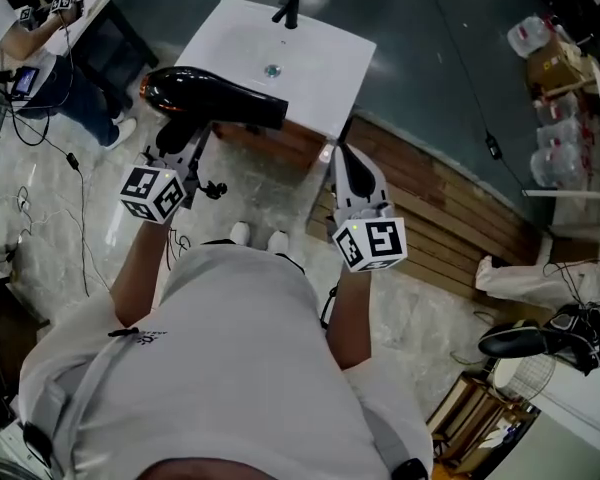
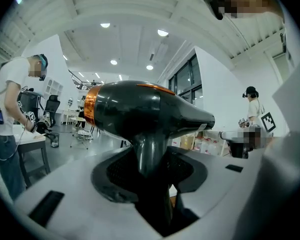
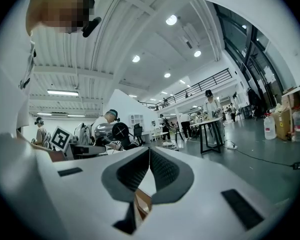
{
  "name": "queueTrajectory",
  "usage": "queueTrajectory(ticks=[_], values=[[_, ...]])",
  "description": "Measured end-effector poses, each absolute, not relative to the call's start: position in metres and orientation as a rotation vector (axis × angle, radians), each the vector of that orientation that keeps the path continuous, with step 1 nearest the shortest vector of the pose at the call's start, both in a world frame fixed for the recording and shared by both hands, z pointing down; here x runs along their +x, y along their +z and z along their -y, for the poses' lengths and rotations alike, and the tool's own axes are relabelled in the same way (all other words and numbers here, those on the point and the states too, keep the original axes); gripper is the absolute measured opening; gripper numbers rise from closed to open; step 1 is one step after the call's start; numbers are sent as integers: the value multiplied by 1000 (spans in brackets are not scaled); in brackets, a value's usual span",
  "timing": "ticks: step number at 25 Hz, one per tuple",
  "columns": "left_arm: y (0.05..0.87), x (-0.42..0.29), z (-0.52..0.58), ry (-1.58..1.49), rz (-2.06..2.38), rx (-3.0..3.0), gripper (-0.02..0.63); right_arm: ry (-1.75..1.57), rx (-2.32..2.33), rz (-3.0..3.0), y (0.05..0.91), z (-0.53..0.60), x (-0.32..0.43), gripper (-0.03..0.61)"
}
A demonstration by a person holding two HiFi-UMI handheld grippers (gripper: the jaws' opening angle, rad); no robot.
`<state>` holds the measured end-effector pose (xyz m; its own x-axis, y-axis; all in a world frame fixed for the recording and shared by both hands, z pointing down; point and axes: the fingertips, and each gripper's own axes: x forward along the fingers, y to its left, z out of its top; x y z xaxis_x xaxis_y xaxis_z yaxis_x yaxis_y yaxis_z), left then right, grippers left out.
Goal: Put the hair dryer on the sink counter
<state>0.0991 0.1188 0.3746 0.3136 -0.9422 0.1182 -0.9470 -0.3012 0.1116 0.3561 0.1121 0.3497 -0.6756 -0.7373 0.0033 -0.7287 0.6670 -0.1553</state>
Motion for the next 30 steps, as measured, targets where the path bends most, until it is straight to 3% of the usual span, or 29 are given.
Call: queueTrajectory(ticks=[30], values=[[371, 97, -137, 48, 1819, 2403, 172, -264, -1160, -2838, 370, -123, 366, 8]])
